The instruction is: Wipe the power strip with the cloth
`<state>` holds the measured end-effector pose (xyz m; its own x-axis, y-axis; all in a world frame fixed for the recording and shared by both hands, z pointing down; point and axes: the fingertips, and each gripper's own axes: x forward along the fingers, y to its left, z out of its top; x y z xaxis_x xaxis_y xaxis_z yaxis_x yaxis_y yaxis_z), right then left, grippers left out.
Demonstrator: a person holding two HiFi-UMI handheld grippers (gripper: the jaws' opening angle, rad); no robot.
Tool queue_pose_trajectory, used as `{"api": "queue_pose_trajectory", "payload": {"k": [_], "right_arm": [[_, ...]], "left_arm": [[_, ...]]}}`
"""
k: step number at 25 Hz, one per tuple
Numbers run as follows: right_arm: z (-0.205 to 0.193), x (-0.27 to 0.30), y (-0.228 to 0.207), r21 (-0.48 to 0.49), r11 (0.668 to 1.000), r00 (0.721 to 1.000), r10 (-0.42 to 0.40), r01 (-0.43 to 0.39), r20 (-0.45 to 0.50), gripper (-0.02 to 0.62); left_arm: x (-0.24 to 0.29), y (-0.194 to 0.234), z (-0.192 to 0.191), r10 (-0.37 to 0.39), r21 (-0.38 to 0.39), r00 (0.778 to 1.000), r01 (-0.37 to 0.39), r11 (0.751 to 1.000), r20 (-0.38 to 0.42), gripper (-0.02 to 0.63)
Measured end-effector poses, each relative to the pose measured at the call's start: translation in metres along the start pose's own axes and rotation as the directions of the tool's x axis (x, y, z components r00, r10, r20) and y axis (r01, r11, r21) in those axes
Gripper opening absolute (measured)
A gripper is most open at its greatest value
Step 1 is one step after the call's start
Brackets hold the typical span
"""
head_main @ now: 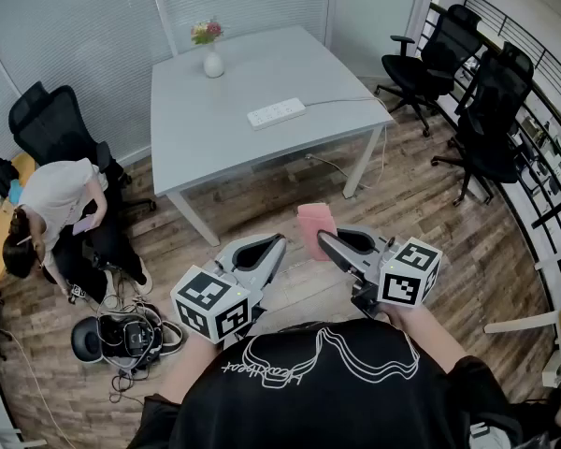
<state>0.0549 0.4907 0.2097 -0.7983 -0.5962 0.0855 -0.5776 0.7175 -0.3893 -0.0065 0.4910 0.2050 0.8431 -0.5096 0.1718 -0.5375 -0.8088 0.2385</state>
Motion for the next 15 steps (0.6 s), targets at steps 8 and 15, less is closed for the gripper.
{"api": "queue_pose_trajectory", "payload": {"k": [8,15], "right_arm": [[-0.005,0.005,-0.002,-0.002,0.999,0.999,-0.032,0.032,-0.004,0.034],[-0.011,0.017,-0.018,0.023,0.997,0.997,-0.077,0.077,-0.021,0.035]], "left_arm": [[-0.007,0.007,-0.004,0.004,-0.005,1.000,-0.004,1.000,0.000,0.015],[-0.005,0.026,-0.009,0.018,-0.060,1.000,-0.018,0.998,0.009,0.015]]}}
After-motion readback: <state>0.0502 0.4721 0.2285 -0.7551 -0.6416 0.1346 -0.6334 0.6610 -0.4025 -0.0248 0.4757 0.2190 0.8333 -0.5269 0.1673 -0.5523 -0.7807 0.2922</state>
